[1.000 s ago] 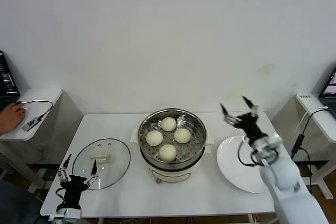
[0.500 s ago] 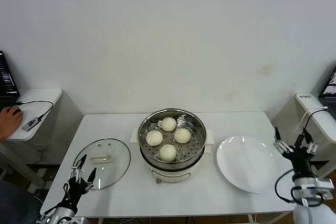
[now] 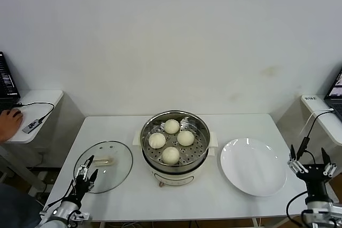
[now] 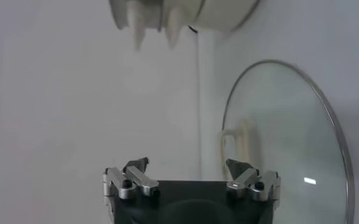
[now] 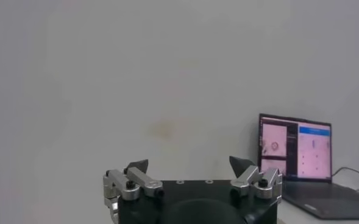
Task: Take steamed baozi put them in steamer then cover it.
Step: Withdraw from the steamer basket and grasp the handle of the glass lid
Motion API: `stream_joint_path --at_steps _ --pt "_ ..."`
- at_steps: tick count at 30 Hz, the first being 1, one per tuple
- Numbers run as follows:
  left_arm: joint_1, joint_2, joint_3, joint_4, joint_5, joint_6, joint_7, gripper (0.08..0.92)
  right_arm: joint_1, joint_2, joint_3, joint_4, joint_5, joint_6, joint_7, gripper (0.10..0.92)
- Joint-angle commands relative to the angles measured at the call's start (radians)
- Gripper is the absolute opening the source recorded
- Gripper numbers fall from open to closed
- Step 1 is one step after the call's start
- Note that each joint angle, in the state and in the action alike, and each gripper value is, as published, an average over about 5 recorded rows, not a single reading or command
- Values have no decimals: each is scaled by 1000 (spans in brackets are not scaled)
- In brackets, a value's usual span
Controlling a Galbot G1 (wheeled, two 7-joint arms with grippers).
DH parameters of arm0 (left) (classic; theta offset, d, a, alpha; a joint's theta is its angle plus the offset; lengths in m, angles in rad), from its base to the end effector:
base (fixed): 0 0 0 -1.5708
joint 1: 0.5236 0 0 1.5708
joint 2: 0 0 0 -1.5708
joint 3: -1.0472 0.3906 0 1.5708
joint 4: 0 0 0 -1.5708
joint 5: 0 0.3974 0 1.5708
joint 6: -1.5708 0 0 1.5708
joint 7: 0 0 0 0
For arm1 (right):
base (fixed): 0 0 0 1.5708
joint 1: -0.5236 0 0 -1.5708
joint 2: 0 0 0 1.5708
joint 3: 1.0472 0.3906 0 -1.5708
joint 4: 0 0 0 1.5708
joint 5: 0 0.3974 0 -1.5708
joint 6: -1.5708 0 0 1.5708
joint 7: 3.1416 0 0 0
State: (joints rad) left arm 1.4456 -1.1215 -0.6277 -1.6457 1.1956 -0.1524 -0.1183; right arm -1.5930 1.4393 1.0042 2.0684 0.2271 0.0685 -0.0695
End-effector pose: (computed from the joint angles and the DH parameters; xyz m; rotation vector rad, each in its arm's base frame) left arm 0.2441 0.1938 -0.4360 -0.3075 -2.1081 -2.2415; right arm 0.1723 -0.1864 -0.3129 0.4201 3.0184 -0.2146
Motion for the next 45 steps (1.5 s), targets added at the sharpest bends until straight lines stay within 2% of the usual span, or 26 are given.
stream_joint_path --at_steps 1,21,36,39,45 --pt "-117 4 23 83 51 0 12 823 -43 35 3 25 -13 5 0 823" --pt "-261 -10 95 204 45 17 37 823 -61 63 0 27 -38 14 -7 823" --pt "-307 -24 111 291 9 24 36 814 -52 77 -28 7 -58 17 -6 823" --pt "-311 -26 111 302 5 24 31 758 -53 81 -35 8 -60 17 -6 823" --pt "-315 -28 112 311 2 24 29 585 -53 80 -38 6 -63 16 -6 823"
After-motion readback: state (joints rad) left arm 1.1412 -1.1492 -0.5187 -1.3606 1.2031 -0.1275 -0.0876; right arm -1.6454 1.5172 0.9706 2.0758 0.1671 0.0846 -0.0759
